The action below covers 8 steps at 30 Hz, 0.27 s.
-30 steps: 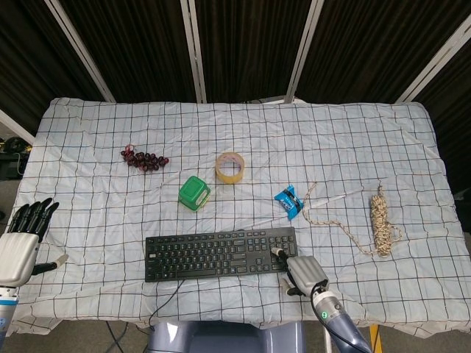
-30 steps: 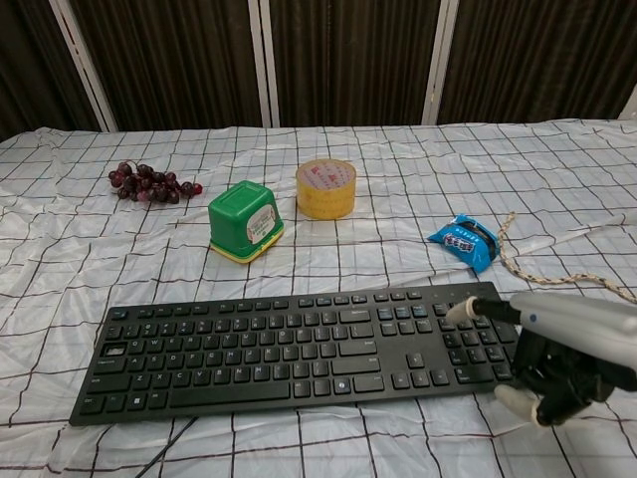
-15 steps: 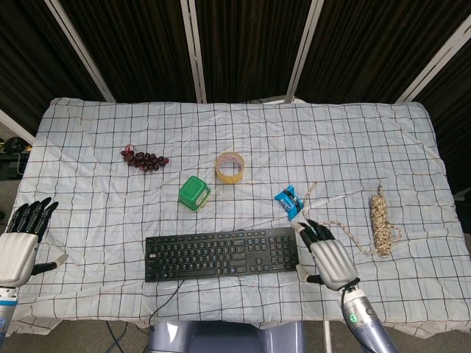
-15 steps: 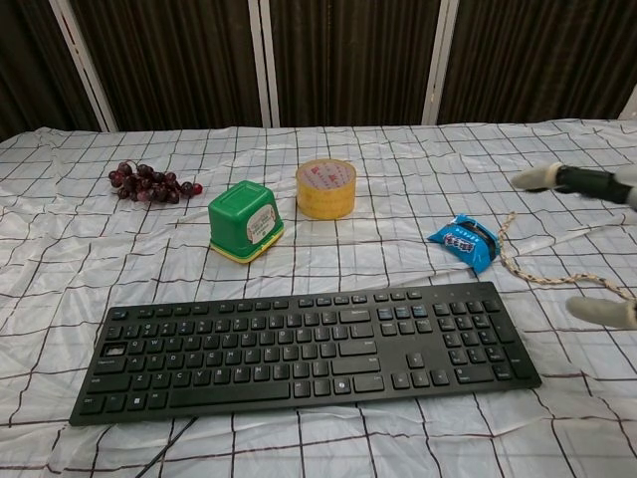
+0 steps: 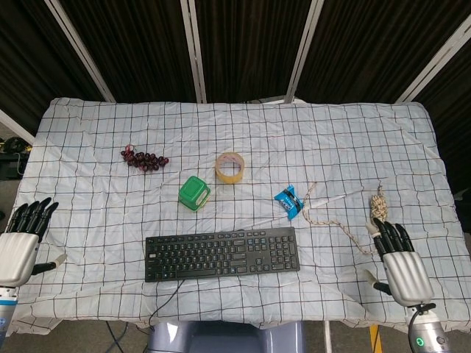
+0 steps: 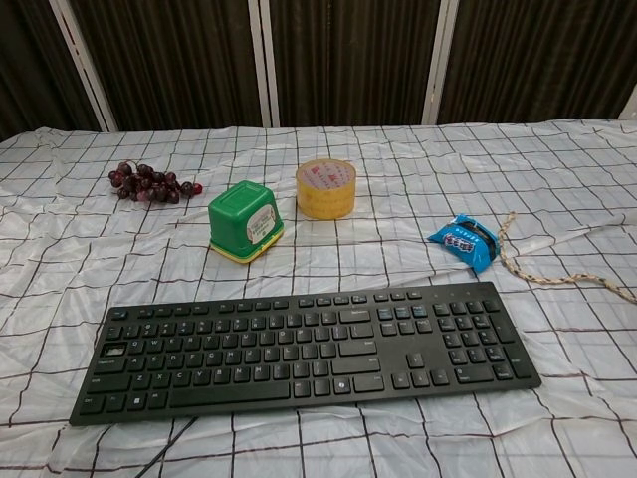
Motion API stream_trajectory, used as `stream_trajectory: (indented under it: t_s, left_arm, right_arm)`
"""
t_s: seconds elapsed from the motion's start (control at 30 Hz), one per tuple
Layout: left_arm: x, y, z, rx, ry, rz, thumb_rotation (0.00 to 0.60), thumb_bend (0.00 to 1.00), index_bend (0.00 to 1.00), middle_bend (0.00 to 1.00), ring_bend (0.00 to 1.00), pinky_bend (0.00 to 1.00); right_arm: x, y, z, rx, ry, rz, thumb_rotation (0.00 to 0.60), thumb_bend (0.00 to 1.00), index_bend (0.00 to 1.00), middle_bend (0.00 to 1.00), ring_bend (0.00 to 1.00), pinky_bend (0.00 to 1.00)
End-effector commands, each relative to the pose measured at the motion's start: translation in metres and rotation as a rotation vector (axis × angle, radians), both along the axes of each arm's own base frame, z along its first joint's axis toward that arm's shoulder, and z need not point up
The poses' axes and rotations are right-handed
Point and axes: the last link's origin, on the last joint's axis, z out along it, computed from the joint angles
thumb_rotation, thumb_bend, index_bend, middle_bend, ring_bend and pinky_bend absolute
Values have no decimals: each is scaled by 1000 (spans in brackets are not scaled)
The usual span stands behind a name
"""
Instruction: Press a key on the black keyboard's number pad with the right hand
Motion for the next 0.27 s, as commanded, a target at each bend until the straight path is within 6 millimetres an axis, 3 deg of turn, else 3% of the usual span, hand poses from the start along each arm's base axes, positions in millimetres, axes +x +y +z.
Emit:
stream_trajectory:
  t_s: [0.03,0.27]
  left_arm:
    - [1,-1,1,7,-11,-6,600,38,0,0,0,0]
    - [0,-1,-3,-15,-17,-16,600,38,0,0,0,0]
  right_arm:
    - [-4,-2,9,-57,-20,3,600,198,0,0,0,0]
    - [-16,-6,8,-90,15,22,600,197,0,0,0,0]
